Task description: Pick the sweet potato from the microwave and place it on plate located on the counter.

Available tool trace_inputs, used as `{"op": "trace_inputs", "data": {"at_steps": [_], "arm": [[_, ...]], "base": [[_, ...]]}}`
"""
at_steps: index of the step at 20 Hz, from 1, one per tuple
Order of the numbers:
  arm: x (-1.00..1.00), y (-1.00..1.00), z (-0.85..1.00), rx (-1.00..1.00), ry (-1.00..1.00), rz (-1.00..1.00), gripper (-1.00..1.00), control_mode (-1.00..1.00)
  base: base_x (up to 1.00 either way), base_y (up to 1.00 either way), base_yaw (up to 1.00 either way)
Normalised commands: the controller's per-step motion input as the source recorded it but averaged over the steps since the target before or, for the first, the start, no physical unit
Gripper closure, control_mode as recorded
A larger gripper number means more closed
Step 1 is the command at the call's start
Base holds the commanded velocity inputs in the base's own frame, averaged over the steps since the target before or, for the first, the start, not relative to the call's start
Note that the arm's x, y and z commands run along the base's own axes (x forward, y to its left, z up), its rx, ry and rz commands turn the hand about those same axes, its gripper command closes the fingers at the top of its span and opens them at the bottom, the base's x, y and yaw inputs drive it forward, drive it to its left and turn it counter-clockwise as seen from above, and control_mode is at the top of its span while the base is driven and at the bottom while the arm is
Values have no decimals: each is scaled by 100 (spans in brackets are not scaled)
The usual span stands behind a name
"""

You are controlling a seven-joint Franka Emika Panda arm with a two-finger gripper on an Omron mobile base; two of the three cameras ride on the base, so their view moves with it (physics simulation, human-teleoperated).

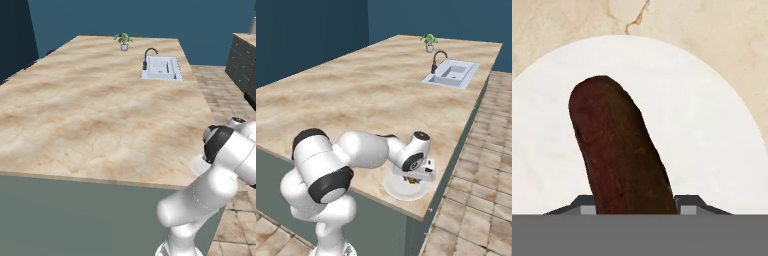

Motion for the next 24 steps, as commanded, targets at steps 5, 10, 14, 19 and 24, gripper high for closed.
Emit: {"op": "trace_inputs", "data": {"at_steps": [5, 10, 14, 19, 24], "arm": [[0, 4, 0, 0, 0, 0, -100, -100], [-25, 34, 25, 0, -8, 0, -100, -100], [-35, 46, 77, -5, -6, -4, -100, -100], [-45, 86, 99, -10, -1, -4, -100, -100], [-60, 100, 99, -18, 0, -7, -100, -100]], "base": [[0, 0, 0], [0, 0, 0], [0, 0, 0], [0, 0, 0], [0, 0, 0]]}}
